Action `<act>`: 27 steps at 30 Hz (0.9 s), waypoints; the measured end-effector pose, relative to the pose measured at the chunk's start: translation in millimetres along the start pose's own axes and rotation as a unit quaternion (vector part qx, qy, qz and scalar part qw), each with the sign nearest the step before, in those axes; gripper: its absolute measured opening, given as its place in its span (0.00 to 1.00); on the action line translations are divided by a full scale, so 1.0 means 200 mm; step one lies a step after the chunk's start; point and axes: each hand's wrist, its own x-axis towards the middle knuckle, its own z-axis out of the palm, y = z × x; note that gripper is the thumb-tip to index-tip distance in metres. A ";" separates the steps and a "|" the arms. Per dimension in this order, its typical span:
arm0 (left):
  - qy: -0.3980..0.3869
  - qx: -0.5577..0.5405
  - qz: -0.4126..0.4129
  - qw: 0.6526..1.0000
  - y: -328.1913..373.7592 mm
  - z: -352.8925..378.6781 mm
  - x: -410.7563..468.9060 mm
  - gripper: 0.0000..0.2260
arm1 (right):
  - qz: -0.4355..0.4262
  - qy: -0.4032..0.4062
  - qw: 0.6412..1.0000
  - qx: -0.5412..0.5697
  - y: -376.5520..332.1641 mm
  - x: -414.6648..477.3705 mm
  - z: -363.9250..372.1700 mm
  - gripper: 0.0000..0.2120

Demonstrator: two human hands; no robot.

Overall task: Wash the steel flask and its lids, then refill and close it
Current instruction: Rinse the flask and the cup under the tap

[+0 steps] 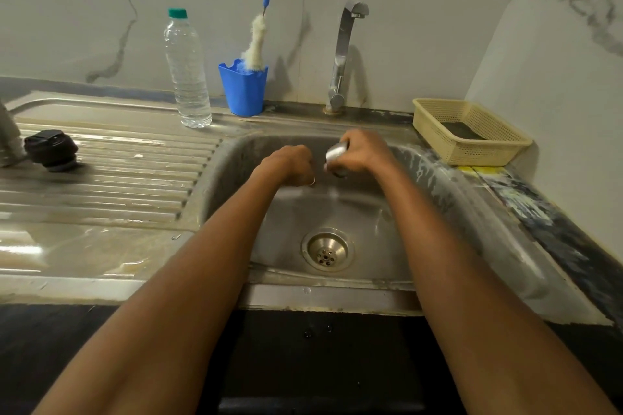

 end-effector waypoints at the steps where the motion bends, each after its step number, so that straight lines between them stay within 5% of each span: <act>1: 0.015 -0.008 0.007 1.000 0.01 -0.03 -0.01 0.15 | -0.003 0.041 0.999 0.030 -0.03 0.01 -0.05 0.23; 7: 0.003 -0.093 -0.001 0.996 0.00 -0.23 -0.19 0.14 | -0.031 0.108 0.982 0.154 -0.25 -0.08 -0.23 0.30; 12: 0.038 -0.151 -0.024 0.987 -0.20 -0.36 -0.47 0.11 | -0.065 0.050 0.964 0.252 -0.47 -0.20 -0.17 0.35; 17: 0.080 -0.331 -0.082 0.937 -0.45 -0.35 -0.67 0.15 | -0.093 -0.041 0.930 0.353 -0.74 -0.29 0.00 0.34; 24: 0.159 -0.384 -0.102 0.904 -0.68 -0.42 -0.86 0.11 | -0.124 -0.093 0.920 0.360 -1.05 -0.31 0.21 0.33; 27: 0.169 -0.394 -0.113 0.896 -0.77 -0.43 -0.88 0.21 | -0.123 -0.115 0.917 0.362 -1.14 -0.31 0.25 0.34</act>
